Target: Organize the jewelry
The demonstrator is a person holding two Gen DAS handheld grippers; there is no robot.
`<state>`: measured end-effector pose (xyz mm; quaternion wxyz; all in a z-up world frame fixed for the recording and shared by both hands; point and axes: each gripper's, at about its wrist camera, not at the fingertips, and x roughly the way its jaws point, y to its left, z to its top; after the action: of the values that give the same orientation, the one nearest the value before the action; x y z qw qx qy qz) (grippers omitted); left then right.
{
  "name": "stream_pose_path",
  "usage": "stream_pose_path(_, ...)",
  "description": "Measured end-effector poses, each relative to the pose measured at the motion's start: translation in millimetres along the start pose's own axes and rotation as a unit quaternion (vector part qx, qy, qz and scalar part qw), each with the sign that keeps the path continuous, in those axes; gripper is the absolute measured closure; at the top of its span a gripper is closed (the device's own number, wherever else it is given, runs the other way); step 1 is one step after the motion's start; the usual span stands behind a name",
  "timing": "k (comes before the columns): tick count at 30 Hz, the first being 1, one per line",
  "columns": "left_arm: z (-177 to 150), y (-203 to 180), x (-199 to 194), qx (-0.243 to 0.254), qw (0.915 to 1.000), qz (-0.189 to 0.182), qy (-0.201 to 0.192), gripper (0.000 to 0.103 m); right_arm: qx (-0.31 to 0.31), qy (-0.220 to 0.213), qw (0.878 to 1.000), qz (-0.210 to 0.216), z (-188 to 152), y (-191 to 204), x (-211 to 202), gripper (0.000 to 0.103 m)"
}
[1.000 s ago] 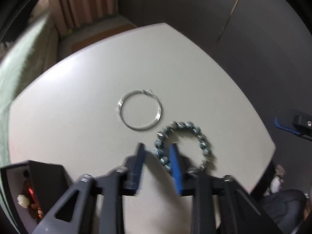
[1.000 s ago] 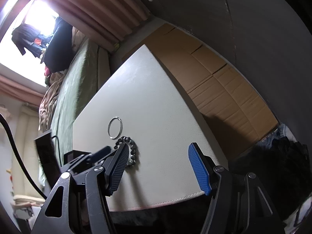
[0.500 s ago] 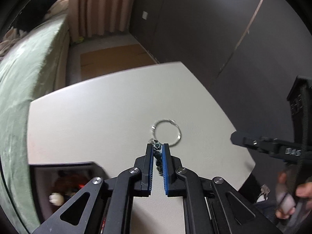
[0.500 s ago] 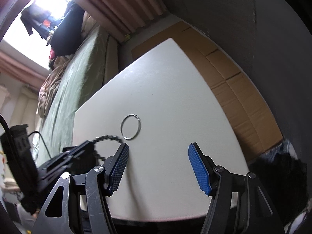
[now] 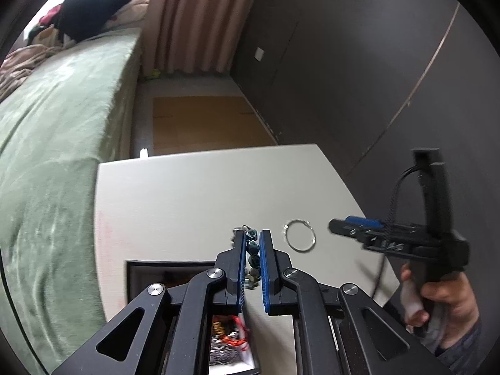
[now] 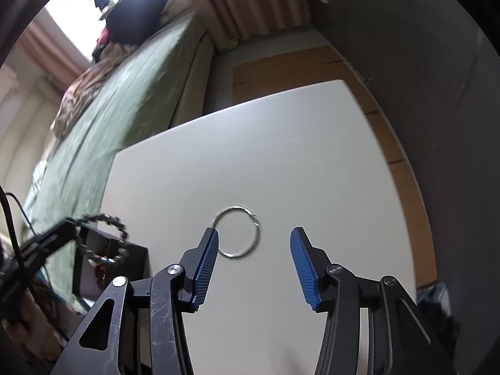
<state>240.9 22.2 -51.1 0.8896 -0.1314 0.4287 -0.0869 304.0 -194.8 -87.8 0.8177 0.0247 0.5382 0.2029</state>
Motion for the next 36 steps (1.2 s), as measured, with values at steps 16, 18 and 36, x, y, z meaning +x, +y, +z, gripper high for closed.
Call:
stream_pose_path(16,-10.3,38.8,-33.8,-0.026,0.9993,0.026,-0.01,0.095,-0.116,0.056,0.988,-0.088,15.1,30.0,57.7,0.07)
stream_pose_path(18,-12.0,39.3,-33.2,-0.025,0.9994,0.025,-0.005,0.095,-0.125,0.056,0.985,-0.104,13.1,32.4,57.7,0.079)
stream_pose_path(36,-18.3,43.1,-14.7,-0.027,0.998,0.005,0.057,0.041,-0.102,0.004,0.994,-0.034,0.8,51.0,-10.4,0.099)
